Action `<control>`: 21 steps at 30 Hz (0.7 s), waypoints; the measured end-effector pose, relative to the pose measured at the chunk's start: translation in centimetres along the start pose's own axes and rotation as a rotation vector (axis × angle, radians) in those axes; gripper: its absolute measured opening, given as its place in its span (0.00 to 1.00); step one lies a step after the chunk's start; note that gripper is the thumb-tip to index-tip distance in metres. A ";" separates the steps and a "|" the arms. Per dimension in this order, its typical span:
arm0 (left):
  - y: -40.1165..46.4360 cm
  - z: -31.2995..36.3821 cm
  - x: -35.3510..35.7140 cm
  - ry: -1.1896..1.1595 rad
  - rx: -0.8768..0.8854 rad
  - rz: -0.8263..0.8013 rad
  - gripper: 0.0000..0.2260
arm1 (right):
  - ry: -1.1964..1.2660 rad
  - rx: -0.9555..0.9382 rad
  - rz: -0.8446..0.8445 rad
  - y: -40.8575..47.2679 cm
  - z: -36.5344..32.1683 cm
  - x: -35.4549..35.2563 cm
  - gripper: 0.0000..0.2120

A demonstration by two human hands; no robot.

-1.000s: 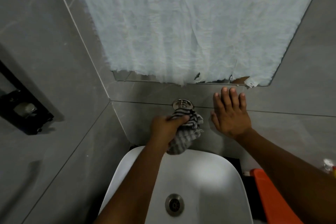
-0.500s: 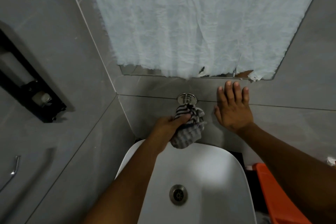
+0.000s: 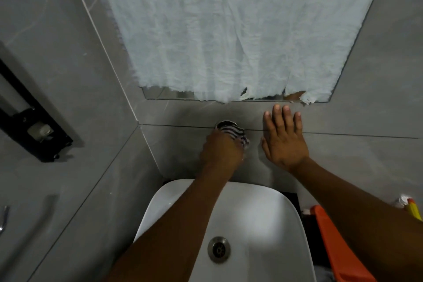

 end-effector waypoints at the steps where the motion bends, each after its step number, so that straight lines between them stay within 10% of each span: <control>1: 0.1 1.3 0.4 0.277 0.063 0.134 0.28 | 0.002 -0.007 0.000 0.0 0.0 0.1 0.42; 7: -2.5 2.4 3.1 0.910 0.284 0.229 0.30 | 0.003 -0.006 0.023 0.1 0.0 -0.2 0.42; 11: -4.2 -3.8 2.0 0.006 0.383 0.083 0.32 | 0.011 0.006 -0.002 0.0 0.0 -0.2 0.42; 15: -5.5 -8.9 3.0 -1.105 -0.022 -0.240 0.13 | 0.029 0.024 -0.037 0.2 -0.3 -0.7 0.42; 21: -7.9 -10.0 7.1 -1.730 -0.495 -0.767 0.33 | 0.080 0.033 -0.061 0.2 -0.7 -2.1 0.42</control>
Point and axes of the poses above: each hand's wrist, its own y-axis towards the middle knuckle, its own x-axis out of the palm, z = x × y, the point moved 5 cm from there along y, towards the middle knuckle, and after that the axes turned 6 degrees about -x, right-handed, at the moved point
